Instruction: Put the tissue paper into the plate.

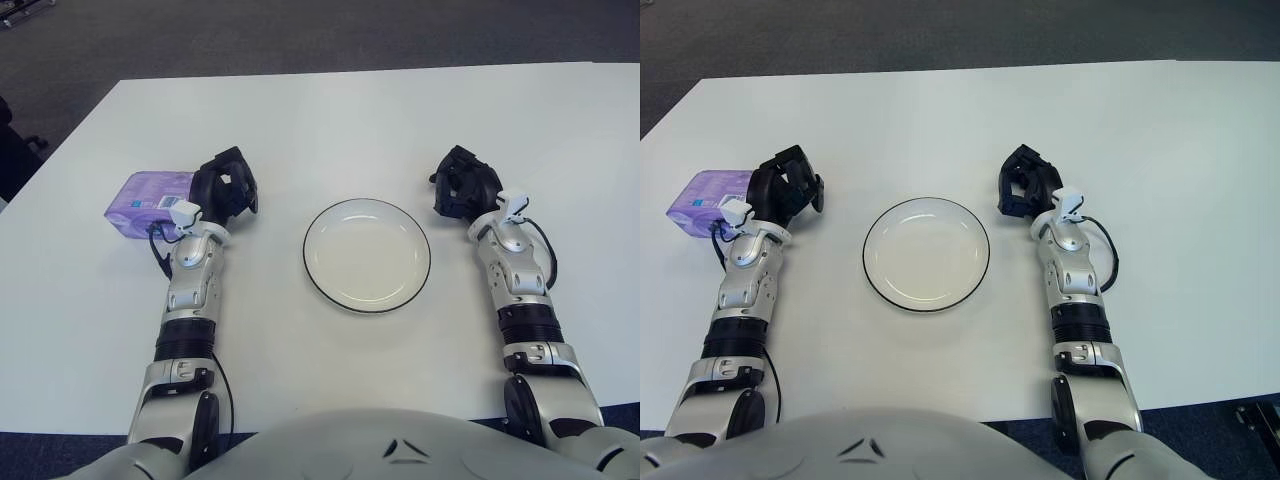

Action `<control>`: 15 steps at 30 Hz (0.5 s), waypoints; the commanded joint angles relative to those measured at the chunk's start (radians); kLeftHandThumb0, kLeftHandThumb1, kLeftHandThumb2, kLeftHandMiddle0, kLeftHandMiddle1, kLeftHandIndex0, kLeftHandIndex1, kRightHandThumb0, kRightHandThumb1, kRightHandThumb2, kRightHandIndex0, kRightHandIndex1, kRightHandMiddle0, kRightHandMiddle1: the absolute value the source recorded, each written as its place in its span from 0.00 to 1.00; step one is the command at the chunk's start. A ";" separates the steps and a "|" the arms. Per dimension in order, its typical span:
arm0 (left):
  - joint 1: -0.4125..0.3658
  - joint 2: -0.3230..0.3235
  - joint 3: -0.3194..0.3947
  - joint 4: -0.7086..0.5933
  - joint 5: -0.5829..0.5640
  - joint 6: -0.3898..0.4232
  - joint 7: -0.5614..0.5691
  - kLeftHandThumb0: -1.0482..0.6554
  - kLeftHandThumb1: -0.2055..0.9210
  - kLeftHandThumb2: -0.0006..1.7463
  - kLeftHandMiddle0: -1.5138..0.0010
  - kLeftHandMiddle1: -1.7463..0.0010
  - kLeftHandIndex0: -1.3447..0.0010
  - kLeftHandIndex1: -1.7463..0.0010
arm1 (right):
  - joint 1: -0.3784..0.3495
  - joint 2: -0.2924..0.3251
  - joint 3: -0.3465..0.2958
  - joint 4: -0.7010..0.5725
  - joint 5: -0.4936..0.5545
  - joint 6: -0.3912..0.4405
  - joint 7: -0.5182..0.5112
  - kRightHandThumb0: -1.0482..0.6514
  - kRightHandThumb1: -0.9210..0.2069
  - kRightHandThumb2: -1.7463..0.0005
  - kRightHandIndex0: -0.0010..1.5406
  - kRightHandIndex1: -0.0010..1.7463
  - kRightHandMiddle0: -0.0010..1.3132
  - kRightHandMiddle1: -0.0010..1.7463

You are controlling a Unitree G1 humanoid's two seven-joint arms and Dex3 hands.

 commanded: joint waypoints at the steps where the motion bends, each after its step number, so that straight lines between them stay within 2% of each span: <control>1: 0.203 -0.083 -0.016 0.104 -0.013 0.001 -0.004 0.37 0.86 0.54 0.12 0.00 0.27 0.00 | 0.130 0.068 0.004 0.091 0.010 0.049 -0.003 0.34 0.52 0.26 0.82 1.00 0.46 1.00; 7: 0.216 -0.087 -0.022 0.064 -0.011 0.001 0.003 0.37 0.86 0.54 0.12 0.00 0.28 0.00 | 0.131 0.066 0.007 0.092 0.007 0.044 0.000 0.34 0.52 0.26 0.82 1.00 0.46 1.00; 15: 0.250 -0.083 -0.039 -0.060 0.013 0.005 0.025 0.37 0.84 0.54 0.13 0.00 0.27 0.00 | 0.131 0.065 0.010 0.095 0.001 0.042 -0.002 0.34 0.52 0.26 0.82 1.00 0.45 1.00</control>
